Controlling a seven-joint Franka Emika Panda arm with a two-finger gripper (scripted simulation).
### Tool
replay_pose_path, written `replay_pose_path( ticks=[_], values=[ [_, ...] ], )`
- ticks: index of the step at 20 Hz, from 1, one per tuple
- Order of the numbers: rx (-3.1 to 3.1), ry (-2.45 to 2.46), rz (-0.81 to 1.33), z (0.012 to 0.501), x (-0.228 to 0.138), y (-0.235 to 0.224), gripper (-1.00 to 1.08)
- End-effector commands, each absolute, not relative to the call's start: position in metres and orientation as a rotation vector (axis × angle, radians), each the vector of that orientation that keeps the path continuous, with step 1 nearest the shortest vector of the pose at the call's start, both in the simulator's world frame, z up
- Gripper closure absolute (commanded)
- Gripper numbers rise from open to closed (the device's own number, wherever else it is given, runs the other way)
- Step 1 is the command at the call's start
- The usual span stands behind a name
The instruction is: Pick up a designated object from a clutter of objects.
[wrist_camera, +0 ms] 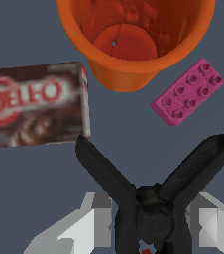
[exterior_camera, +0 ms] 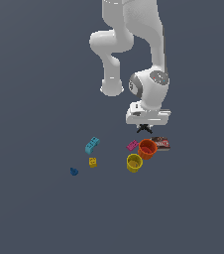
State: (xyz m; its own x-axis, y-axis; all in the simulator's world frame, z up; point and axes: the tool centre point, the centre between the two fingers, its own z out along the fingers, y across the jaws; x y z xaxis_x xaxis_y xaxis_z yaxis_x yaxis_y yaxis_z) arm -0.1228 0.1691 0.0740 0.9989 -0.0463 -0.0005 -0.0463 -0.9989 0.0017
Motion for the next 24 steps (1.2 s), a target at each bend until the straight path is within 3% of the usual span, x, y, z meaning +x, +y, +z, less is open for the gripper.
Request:
replay_pose_path(
  ticks=[1,24],
  values=[
    [3.140,-0.072,-0.001,0.092,-0.119,0.158,1.08],
    [3.146,-0.072,-0.002,0.291,-0.073,0.029,1.08]
  ],
)
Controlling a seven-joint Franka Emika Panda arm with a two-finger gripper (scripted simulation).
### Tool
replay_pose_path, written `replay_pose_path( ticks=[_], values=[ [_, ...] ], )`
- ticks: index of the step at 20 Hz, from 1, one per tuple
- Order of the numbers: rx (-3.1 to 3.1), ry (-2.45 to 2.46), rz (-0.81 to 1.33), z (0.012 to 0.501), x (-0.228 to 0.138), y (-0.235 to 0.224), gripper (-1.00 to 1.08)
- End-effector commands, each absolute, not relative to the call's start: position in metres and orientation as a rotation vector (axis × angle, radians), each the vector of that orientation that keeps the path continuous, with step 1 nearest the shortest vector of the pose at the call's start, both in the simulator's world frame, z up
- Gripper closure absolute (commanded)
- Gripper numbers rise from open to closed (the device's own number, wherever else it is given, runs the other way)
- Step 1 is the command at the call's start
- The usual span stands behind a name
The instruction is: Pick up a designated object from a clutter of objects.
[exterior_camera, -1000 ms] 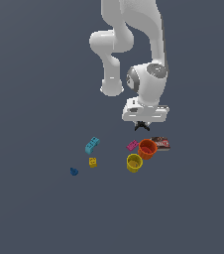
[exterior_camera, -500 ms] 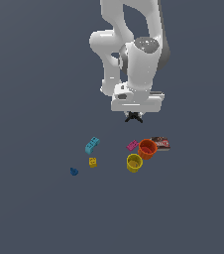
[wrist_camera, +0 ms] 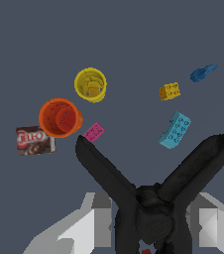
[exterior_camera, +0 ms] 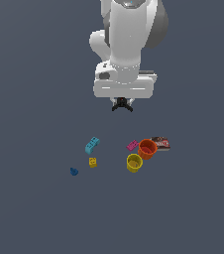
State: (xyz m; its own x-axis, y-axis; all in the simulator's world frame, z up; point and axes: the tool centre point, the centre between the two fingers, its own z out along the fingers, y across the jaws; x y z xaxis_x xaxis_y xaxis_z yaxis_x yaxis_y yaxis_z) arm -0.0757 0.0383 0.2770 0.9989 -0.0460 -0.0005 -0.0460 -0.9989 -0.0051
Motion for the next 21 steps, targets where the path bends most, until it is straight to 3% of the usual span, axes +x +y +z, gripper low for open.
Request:
replay_pose_path(
  ticks=[1,11,21],
  values=[
    [-3.136,0.072,0.001,0.300,-0.070,0.023,1.08],
    [-3.140,0.075,0.001,0.366,-0.051,-0.020,1.08],
    [-3.141,0.075,0.000,0.386,-0.044,-0.033,1.08]
  ],
)
